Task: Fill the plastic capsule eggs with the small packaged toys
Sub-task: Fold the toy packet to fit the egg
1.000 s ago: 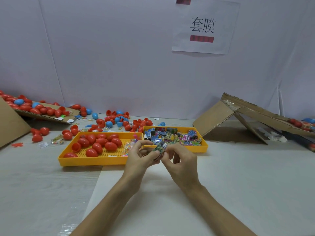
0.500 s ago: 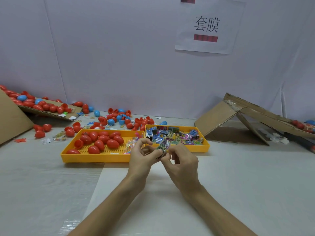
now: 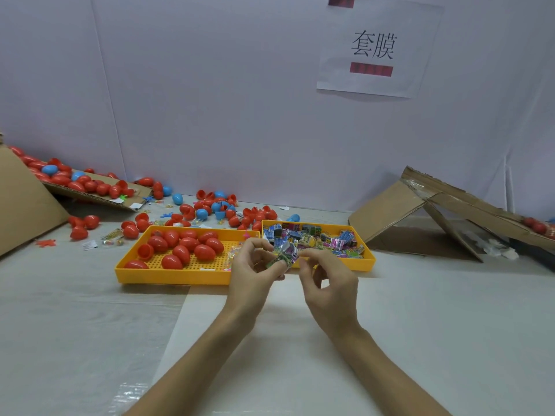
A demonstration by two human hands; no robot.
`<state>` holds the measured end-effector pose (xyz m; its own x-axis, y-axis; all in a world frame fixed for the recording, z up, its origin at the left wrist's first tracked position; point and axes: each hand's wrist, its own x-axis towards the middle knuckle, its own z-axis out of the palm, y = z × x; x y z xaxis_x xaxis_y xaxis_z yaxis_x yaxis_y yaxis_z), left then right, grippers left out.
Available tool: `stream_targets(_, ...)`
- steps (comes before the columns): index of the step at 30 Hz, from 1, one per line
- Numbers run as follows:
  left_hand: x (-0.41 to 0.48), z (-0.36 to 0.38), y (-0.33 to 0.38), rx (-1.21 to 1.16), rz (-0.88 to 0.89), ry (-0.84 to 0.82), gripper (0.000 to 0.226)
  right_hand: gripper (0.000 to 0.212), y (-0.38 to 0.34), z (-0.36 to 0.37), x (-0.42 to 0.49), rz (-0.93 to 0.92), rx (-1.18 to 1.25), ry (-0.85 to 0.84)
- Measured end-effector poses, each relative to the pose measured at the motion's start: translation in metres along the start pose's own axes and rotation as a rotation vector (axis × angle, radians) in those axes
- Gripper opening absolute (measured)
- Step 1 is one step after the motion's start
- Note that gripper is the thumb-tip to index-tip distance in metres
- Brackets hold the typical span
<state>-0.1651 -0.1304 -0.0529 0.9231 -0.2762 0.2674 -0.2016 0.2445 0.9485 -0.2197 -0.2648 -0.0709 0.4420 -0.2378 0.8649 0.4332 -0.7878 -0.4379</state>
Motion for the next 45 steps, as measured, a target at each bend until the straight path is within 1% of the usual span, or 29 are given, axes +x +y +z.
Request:
stream_targets(2, -0.001, 0.0, 0.0, 0.069, 0.035, -0.006, 0.026, 0.014, 0.003, -0.001, 0.002, 0.002, -0.013, -0.009)
stream_targets(5, -0.002, 0.0, 0.001, 0.132, 0.078, -0.015, 0.027, 0.017, 0.004, -0.002, 0.003, -0.026, -0.016, -0.062)
stream_targets(9, -0.003, 0.0, 0.001, 0.188, 0.109, -0.015, 0.027, 0.014, 0.005, -0.003, 0.005, -0.045, -0.017, -0.111)
stream_targets(15, -0.006, 0.001, 0.0, 0.349, 0.232, -0.005, 0.028, 0.008, 0.004, -0.004, 0.007, 0.032, 0.034, -0.183)
stream_targets(18, -0.006, 0.001, 0.0, 0.359, 0.249, -0.011, 0.023, 0.013, 0.005, -0.002, 0.009, 0.086, 0.068, -0.208)
stream_targets(23, -0.004, 0.001, -0.002, 0.338, 0.241, -0.042, 0.02, 0.011, 0.006, -0.001, 0.009, 0.118, 0.033, -0.247)
stream_targets(26, -0.002, 0.001, -0.001, 0.258, 0.148, -0.089, 0.018, 0.015, 0.007, -0.003, 0.009, 0.089, -0.017, -0.267)
stream_targets(28, -0.002, 0.0, 0.001, 0.064, 0.006, -0.133, 0.012, 0.015, 0.005, -0.005, 0.009, 0.038, -0.054, -0.294)
stream_targets(30, -0.003, -0.001, 0.003, -0.162, -0.165, -0.158, 0.013, 0.014, 0.002, -0.006, 0.009, -0.021, -0.086, -0.324)
stream_targets(32, -0.001, -0.002, 0.003, -0.238, -0.263, -0.145, 0.013, 0.014, -0.001, -0.006, 0.009, -0.066, -0.115, -0.355)
stream_targets(34, 0.0, -0.004, 0.005, -0.316, -0.325, -0.156, 0.01, 0.014, -0.003, -0.006, 0.009, -0.088, -0.125, -0.363)
stream_targets(37, 0.001, -0.006, 0.007, -0.433, -0.402, -0.197, 0.015, 0.014, -0.004, -0.007, 0.009, -0.099, -0.127, -0.347)
stream_targets(42, 0.004, -0.01, 0.007, -0.457, -0.445, -0.266, 0.032, 0.013, -0.005, -0.006, 0.009, -0.126, -0.13, -0.34)
stream_targets(45, 0.004, -0.011, 0.008, -0.463, -0.454, -0.28, 0.033, 0.012, -0.005, -0.006, 0.009, -0.115, -0.132, -0.339)
